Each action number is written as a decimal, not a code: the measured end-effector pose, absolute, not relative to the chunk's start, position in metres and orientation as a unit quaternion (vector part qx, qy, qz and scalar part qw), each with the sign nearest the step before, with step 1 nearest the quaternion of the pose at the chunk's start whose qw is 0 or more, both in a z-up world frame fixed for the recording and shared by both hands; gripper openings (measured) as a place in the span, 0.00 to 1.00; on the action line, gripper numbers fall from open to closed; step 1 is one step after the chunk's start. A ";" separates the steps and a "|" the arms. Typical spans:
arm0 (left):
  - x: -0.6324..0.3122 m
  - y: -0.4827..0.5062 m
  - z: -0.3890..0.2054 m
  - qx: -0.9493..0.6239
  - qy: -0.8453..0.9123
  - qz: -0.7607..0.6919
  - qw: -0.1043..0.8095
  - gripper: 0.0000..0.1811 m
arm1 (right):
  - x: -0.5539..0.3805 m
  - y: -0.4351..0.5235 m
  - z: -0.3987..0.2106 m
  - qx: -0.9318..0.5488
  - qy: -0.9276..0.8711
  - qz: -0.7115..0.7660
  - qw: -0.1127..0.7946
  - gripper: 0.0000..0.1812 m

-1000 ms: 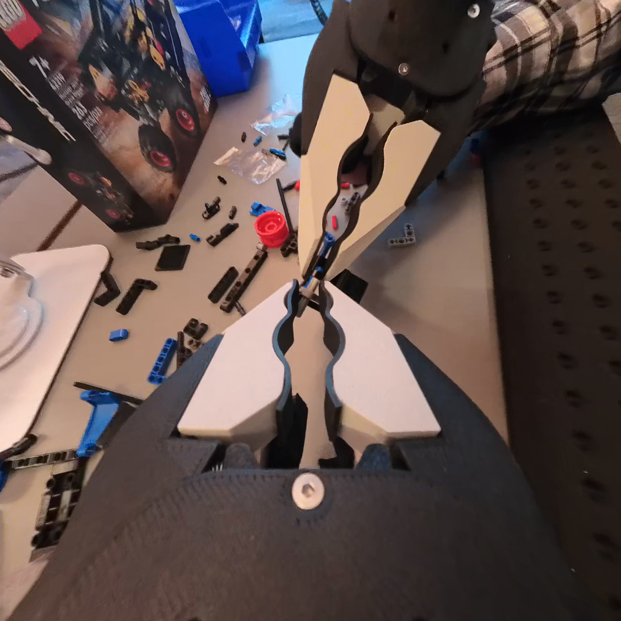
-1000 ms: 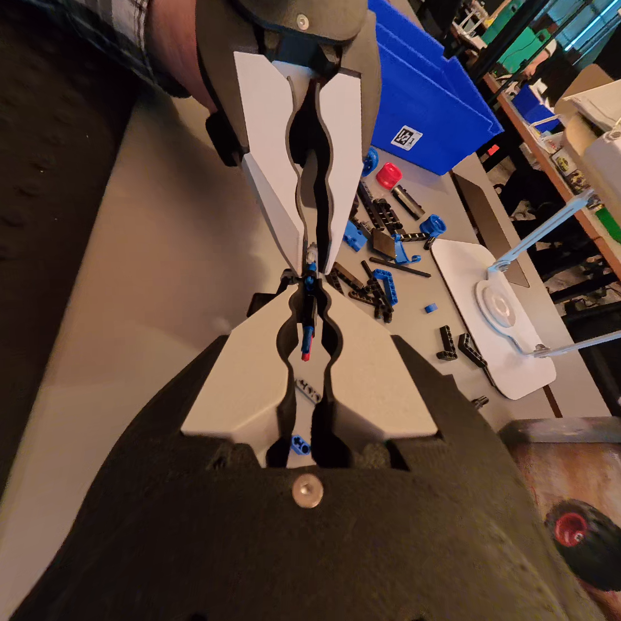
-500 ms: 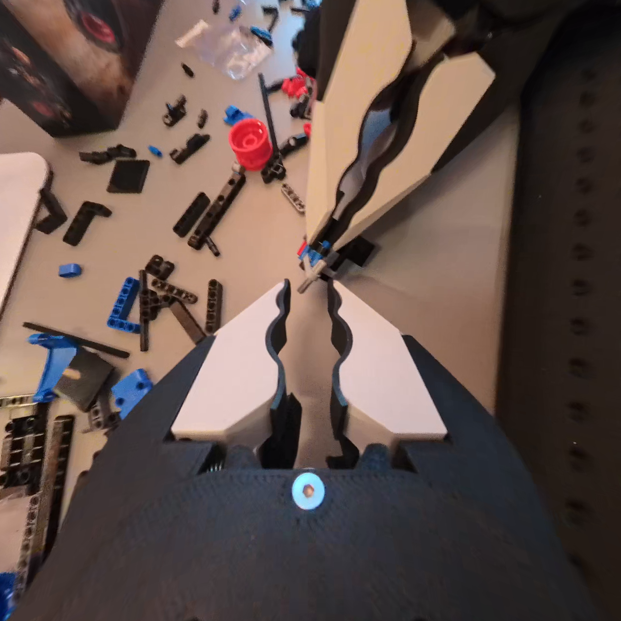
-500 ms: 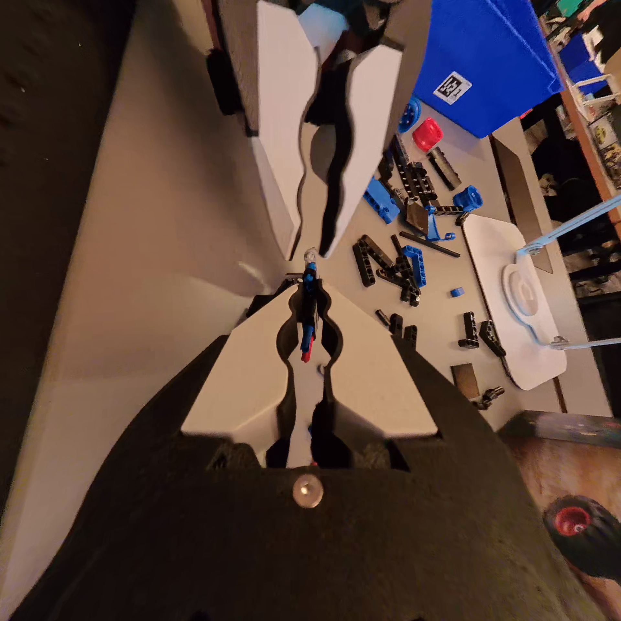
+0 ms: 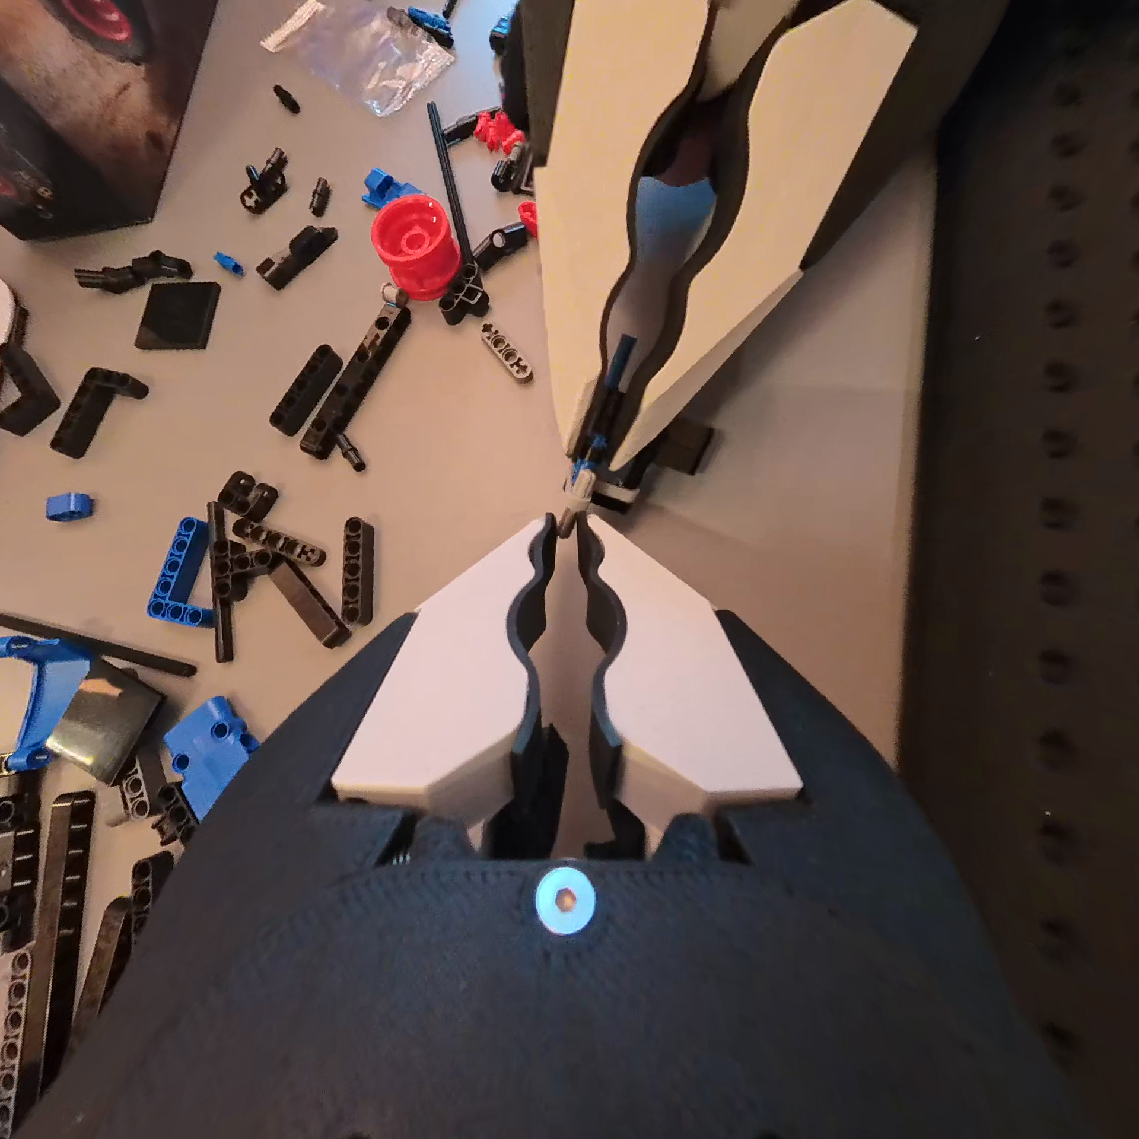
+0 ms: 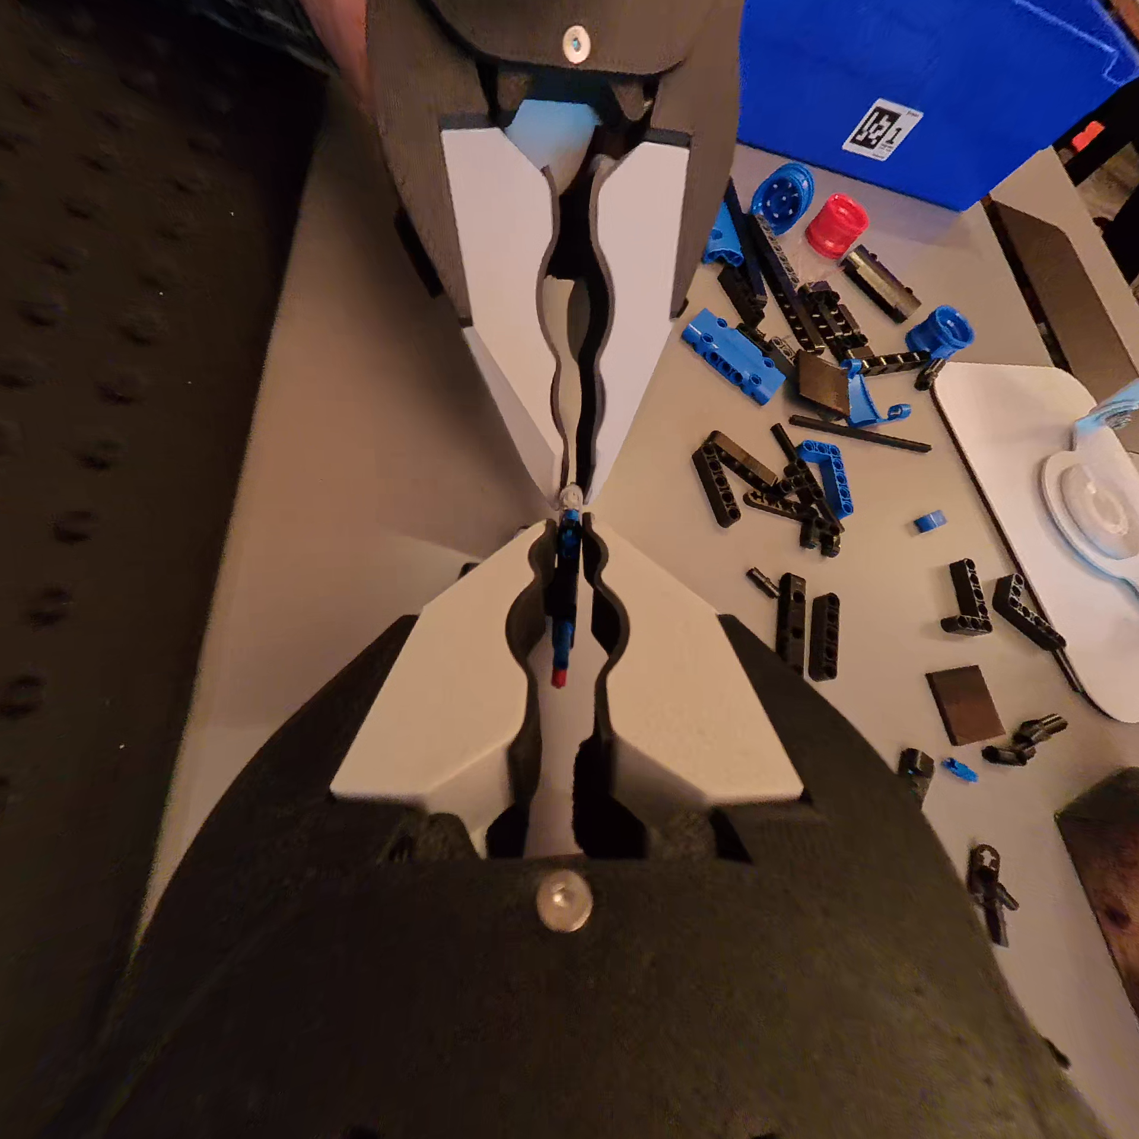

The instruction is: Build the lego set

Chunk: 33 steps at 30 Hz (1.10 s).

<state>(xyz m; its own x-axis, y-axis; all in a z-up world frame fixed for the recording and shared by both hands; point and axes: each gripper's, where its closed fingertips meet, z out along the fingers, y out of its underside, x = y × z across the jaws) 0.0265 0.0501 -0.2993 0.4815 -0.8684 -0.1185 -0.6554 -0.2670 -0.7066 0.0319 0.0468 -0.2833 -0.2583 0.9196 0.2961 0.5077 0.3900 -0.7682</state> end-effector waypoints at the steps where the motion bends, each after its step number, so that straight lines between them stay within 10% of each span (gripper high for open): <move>1: 0.027 0.050 -0.299 -0.781 0.489 -0.146 0.359 0.02 | 0.032 0.047 -0.283 -0.485 -0.740 0.279 0.373 0.03; 33: 0.041 0.044 -0.287 -0.740 0.524 -0.132 0.400 0.01 | 0.040 0.049 -0.286 -0.457 -0.767 0.212 0.397 0.02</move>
